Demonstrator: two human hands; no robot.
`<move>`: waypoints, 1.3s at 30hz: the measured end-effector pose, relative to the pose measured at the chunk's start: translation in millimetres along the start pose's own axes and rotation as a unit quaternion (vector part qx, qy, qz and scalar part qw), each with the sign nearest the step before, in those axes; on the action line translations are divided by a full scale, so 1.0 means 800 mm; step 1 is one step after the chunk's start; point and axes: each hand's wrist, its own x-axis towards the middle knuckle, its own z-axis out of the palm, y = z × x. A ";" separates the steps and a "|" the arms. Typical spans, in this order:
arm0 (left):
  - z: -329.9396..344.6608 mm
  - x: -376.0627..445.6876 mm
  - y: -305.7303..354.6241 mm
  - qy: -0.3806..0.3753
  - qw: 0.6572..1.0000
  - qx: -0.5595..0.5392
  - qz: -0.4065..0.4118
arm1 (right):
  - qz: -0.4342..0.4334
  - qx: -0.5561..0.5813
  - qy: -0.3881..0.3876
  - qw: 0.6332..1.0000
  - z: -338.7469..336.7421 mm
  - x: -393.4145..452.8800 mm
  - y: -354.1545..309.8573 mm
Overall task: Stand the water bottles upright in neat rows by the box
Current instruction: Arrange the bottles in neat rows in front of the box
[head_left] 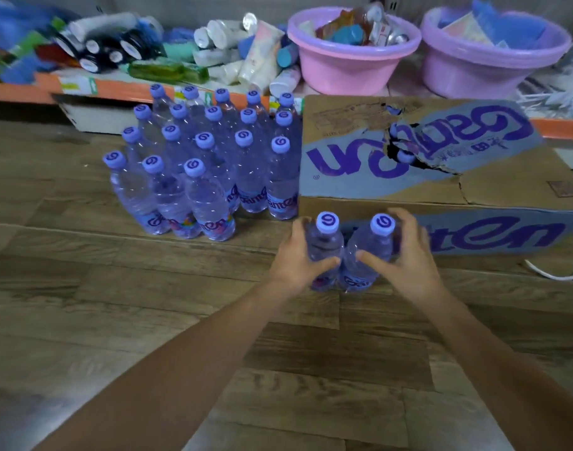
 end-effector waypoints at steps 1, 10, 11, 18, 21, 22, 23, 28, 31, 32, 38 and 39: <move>-0.013 0.002 0.000 0.000 1.000 0.000 -0.005 | -0.012 -0.019 0.049 0.999 -0.002 -0.003 -0.010; -0.204 0.021 -0.080 0.377 0.923 -0.071 -0.039 | -0.266 -0.036 -0.008 0.963 0.105 0.040 -0.160; -0.222 0.027 -0.092 0.390 0.916 -0.081 -0.053 | -0.242 -0.041 -0.057 0.968 0.130 0.050 -0.171; -0.248 0.076 -0.140 0.275 0.960 -0.029 -0.033 | -0.074 0.034 -0.188 0.979 0.264 0.130 -0.200; -0.249 0.083 -0.149 0.261 0.965 -0.018 -0.011 | -0.067 0.056 -0.189 0.978 0.290 0.140 -0.186; -0.249 0.080 -0.153 0.249 0.968 -0.011 0.001 | -0.069 0.074 -0.181 0.978 0.295 0.139 -0.180; -0.250 0.077 -0.158 0.237 0.972 -0.004 0.008 | -0.074 0.096 -0.172 0.978 0.297 0.136 -0.174; -0.251 0.060 -0.172 0.193 0.981 0.005 0.008 | -0.142 0.129 -0.149 0.970 0.292 0.111 -0.150; -0.248 0.047 -0.164 0.169 0.985 0.023 0.020 | -0.145 0.168 -0.149 0.964 0.278 0.087 -0.134; -0.245 0.041 -0.161 0.159 0.987 0.022 0.024 | -0.128 0.193 -0.152 0.961 0.270 0.075 -0.126; -0.213 -0.029 -0.134 0.037 0.999 -0.018 -0.009 | -0.050 0.235 -0.196 0.951 0.168 -0.057 -0.058; -0.202 -0.044 -0.121 0.004 1.000 -0.025 -0.009 | -0.024 0.240 -0.202 0.949 0.143 -0.081 -0.045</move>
